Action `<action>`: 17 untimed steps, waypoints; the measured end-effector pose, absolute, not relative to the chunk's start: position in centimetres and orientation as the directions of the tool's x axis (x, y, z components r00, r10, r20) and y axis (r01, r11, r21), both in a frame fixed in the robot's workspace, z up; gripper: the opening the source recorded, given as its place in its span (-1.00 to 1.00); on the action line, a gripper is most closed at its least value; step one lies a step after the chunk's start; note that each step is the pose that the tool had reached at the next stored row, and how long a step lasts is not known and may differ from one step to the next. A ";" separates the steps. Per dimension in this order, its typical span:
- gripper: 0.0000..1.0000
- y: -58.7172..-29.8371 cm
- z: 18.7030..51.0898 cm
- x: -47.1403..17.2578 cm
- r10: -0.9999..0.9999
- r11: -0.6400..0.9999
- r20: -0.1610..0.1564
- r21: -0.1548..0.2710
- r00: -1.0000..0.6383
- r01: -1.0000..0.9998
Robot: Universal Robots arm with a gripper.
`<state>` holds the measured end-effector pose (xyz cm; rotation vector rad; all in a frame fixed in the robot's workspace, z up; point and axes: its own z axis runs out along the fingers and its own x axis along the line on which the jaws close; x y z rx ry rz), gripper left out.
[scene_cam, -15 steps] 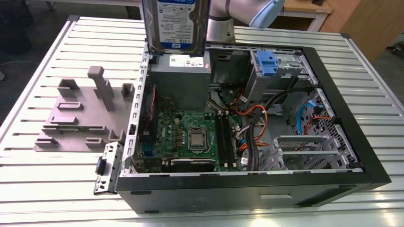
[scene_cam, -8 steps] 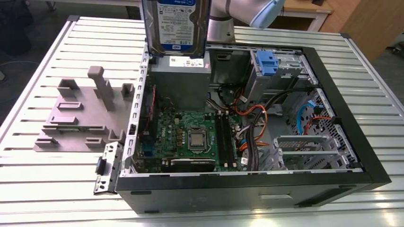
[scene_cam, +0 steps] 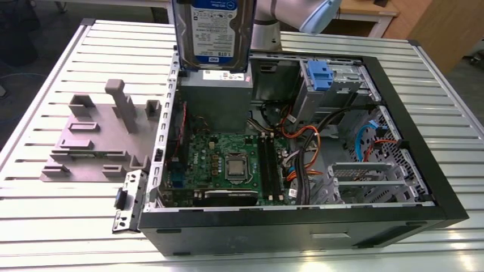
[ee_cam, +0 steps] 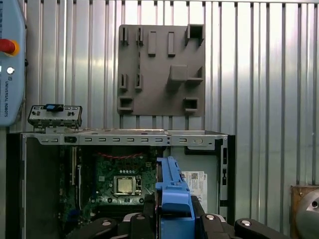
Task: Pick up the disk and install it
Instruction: 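Pick up the disk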
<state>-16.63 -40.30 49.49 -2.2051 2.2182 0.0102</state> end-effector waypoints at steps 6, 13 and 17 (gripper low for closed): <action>-0.27 -40.3 49.3 -15.7 -1.000 0.006 -0.011 -0.006 -0.006 -1.000; -0.27 -40.3 49.2 -14.6 -1.000 0.006 -0.008 -0.006 -0.006 -1.000; -0.27 -40.3 49.2 -14.2 -1.000 0.006 -0.008 -0.006 -0.006 -1.000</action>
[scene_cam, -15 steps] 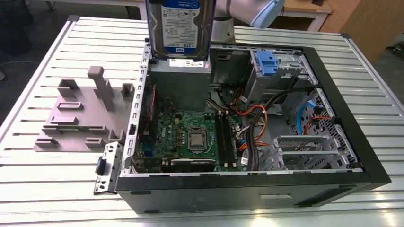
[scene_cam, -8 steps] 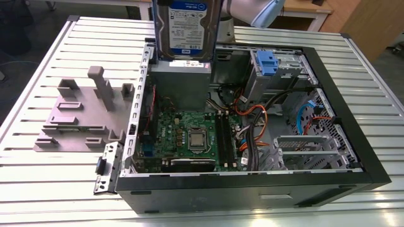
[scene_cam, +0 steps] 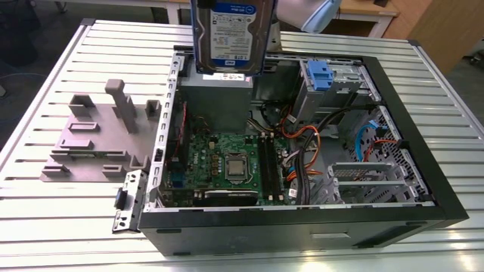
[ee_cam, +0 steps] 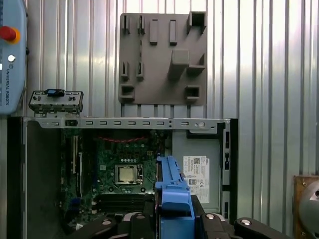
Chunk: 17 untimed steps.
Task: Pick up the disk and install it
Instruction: 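Pick up the disk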
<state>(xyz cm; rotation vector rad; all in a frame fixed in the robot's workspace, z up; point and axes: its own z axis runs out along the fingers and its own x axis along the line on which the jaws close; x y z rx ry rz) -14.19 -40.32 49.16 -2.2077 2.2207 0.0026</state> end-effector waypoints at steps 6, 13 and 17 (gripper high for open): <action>-0.27 -40.8 49.1 -13.9 -1.000 0.006 -0.006 -0.006 -0.006 -1.000; -0.27 -41.1 49.0 -12.7 -1.000 0.006 -0.005 -0.006 -0.006 -1.000; -0.27 -41.1 48.9 -12.0 -1.000 0.006 -0.005 -0.006 -0.006 -1.000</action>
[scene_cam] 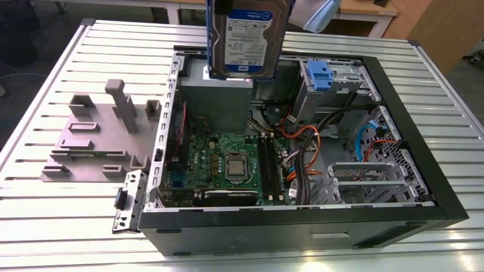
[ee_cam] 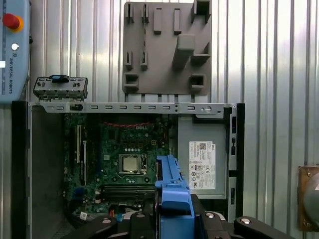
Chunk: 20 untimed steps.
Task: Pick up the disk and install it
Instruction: 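Pick up the disk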
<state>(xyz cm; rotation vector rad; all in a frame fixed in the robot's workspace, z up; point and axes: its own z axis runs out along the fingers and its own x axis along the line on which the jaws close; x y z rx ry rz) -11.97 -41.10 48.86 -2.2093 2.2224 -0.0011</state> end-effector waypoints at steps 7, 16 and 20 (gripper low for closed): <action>-0.27 -42.0 48.6 -11.4 -1.000 0.006 -0.005 -0.006 -0.006 -1.000; -0.27 -42.6 48.3 -9.6 -1.000 0.006 -0.001 -0.006 -0.006 -1.000; -0.27 -42.6 48.2 -8.3 -1.000 0.006 0.002 -0.006 -0.006 -1.000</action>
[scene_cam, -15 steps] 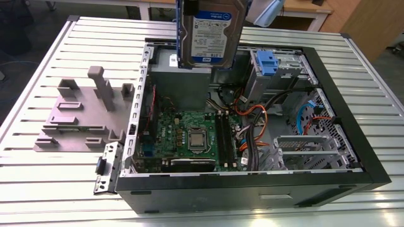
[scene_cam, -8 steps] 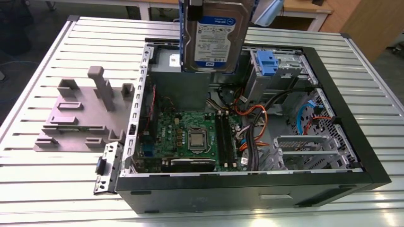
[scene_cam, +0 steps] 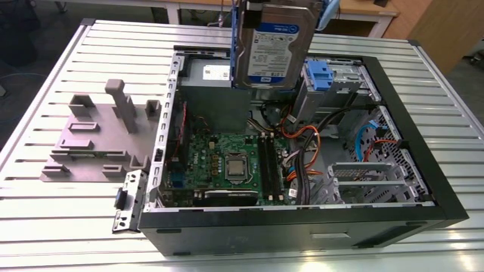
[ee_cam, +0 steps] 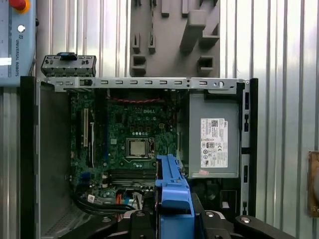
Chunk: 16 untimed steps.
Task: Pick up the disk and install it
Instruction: 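Pick up the disk, then insert the disk into the insertion slot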
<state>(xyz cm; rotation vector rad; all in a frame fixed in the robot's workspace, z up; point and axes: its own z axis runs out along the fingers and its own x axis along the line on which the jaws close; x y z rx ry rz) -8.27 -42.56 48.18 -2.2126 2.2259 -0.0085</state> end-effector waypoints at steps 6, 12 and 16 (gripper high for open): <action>-0.27 -42.6 48.1 -6.8 -1.000 0.007 0.006 -0.006 -0.007 -1.000; -0.27 -43.0 47.9 -6.7 -1.000 0.019 0.006 -0.009 -0.019 -1.000; -0.27 -43.0 47.8 -6.7 -1.000 0.026 0.006 -0.010 -0.026 -1.000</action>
